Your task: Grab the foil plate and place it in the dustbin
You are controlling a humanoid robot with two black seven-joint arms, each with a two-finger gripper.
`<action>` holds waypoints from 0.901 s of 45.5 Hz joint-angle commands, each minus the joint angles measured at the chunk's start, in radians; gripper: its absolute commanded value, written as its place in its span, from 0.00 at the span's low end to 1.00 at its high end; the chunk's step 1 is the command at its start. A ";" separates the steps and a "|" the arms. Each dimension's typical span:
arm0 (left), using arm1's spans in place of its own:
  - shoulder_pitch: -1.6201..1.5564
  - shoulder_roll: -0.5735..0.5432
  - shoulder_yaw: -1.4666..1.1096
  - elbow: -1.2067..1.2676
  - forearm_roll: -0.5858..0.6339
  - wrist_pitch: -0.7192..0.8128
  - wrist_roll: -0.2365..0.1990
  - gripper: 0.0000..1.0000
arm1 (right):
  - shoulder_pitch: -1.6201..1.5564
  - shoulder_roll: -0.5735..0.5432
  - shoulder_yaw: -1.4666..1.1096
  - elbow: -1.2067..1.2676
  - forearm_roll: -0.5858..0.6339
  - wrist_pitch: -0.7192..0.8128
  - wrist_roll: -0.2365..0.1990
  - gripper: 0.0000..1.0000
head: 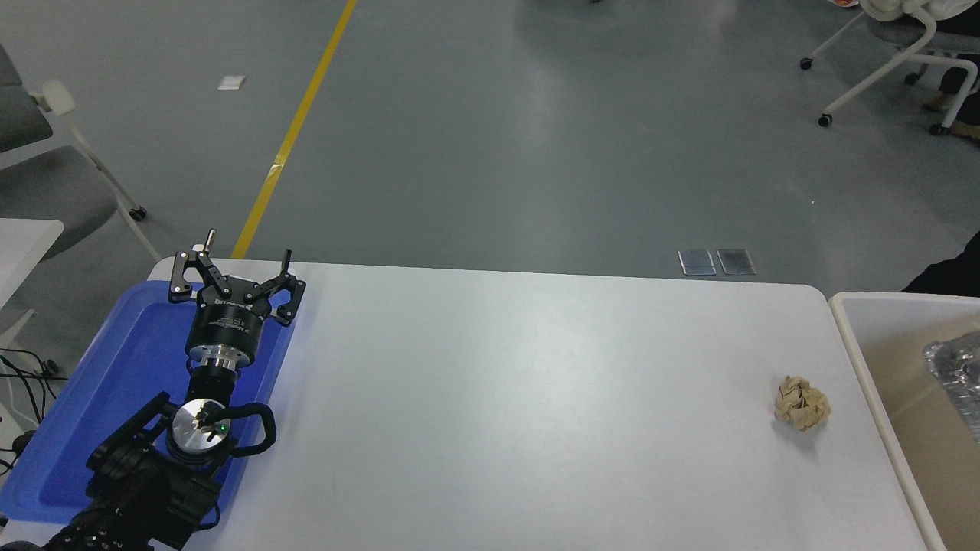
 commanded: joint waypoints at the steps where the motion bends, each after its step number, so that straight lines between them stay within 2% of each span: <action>1: 0.000 0.000 0.000 0.000 0.000 0.000 0.000 1.00 | -0.051 0.047 -0.002 -0.050 0.032 -0.003 -0.001 0.00; 2: 0.000 0.000 0.000 0.000 0.000 0.000 0.000 1.00 | -0.055 0.047 -0.002 -0.050 0.032 -0.003 -0.001 0.01; 3: 0.000 0.000 0.000 0.000 0.000 0.000 0.000 1.00 | -0.060 0.047 -0.002 -0.051 0.034 -0.005 -0.001 0.14; 4: 0.000 0.000 0.000 0.000 0.000 0.000 0.000 1.00 | -0.063 0.048 0.002 -0.054 0.038 -0.005 -0.001 0.36; 5: 0.000 0.000 0.000 0.000 0.000 0.000 0.000 1.00 | -0.063 0.049 0.005 -0.059 0.045 -0.005 -0.001 0.53; 6: 0.000 0.000 0.000 0.000 0.000 0.000 0.000 1.00 | -0.064 0.050 0.005 -0.063 0.054 -0.005 -0.001 0.59; 8: 0.000 0.000 0.000 -0.002 0.000 0.000 0.000 1.00 | -0.068 0.055 0.004 -0.073 0.077 -0.005 -0.001 0.61; 9: 0.000 0.000 0.000 0.000 0.000 0.000 0.000 1.00 | -0.069 0.055 0.002 -0.077 0.087 -0.005 -0.001 0.67; 10: 0.000 0.000 0.000 0.000 0.000 0.000 0.000 1.00 | -0.074 0.056 0.001 -0.082 0.100 -0.005 -0.001 0.80; 11: 0.000 0.000 0.000 0.000 0.000 0.000 0.000 1.00 | -0.075 0.058 0.001 -0.085 0.107 -0.005 -0.001 0.87; 17: 0.000 0.000 0.000 0.000 0.000 0.000 0.000 1.00 | -0.078 0.058 0.001 -0.091 0.124 -0.005 -0.001 0.92; 26: 0.000 0.000 0.000 -0.002 0.000 0.000 0.000 1.00 | -0.066 0.055 0.007 -0.091 0.146 -0.003 -0.001 0.94; 41: -0.002 0.000 0.002 0.000 0.002 0.000 0.000 1.00 | 0.020 0.065 0.086 -0.071 0.452 0.007 -0.007 0.99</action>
